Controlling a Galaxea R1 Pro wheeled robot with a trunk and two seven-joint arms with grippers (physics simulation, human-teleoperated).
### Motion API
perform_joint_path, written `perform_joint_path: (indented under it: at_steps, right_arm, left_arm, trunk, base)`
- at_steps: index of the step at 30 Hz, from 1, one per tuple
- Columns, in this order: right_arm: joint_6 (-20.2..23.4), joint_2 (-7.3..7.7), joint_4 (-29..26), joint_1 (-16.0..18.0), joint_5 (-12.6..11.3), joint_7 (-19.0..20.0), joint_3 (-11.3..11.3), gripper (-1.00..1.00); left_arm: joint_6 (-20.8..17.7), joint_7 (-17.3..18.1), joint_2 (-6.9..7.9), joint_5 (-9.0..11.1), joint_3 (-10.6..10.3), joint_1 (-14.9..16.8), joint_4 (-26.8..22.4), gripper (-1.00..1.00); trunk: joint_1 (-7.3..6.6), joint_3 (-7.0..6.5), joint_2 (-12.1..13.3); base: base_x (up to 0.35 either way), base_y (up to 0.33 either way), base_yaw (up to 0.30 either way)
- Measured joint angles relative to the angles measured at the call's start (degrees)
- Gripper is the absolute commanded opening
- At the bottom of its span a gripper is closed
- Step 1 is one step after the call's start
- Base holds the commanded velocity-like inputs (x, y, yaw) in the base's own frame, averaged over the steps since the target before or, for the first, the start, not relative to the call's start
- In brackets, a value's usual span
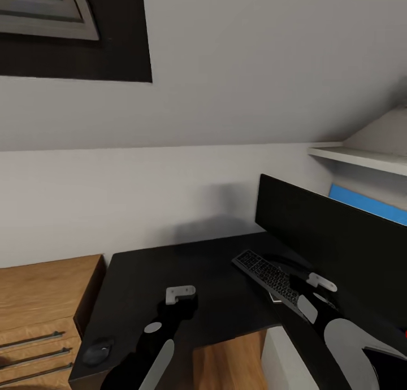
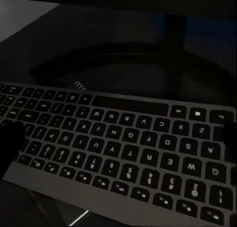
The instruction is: In the bedroom, organize the workspace by keeping the computer under the desk, ensuring the monitor is on the desk, placing the keyboard on the desk next to the monitor, placing the mouse on the desk next to the keyboard, moving the folder from the swivel chair onto the desk next to the mouse, stacking the notebook on top of the folder with the pen on top of the notebook, and positioning the swivel chair next to the desk.
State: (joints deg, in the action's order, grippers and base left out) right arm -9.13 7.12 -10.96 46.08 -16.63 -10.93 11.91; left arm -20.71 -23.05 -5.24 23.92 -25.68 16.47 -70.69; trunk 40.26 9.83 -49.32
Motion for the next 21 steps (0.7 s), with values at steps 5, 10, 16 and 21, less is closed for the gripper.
perform_joint_path:
  at_steps: [5,10,16,21]
  right_arm:
    - [0.0,0.0,0.0,0.0,0.0,0.0,0.01,1.0]
    - [-0.01,-0.04,0.01,0.0,0.01,0.0,0.01,1.0]
    - [0.0,-0.08,0.01,0.0,0.07,0.13,0.01,1.0]
    - [0.07,-0.12,0.01,0.0,0.17,0.25,0.0,1.0]
  left_arm:
    - [0.08,-0.03,0.03,-0.06,-0.03,0.0,0.28,1.0]
    - [0.03,0.02,-0.02,-0.05,-0.13,0.0,0.42,1.0]
    - [0.08,-0.07,-0.04,-0.1,-0.2,-0.01,0.45,1.0]
    - [0.1,-0.09,-0.02,-0.12,-0.22,-0.01,0.46,1.0]
  trunk:
    - [-0.01,-0.14,0.0]
    - [0.0,-0.17,0.0]
    - [0.0,-0.18,0.0]
    - [-0.01,-0.18,0.0]
  base:
    - [0.146,0.0,-0.123]
    - [0.134,0.0,-0.021]
    - [0.028,0.0,-0.004]
    - [0.088,0.0,0.0]
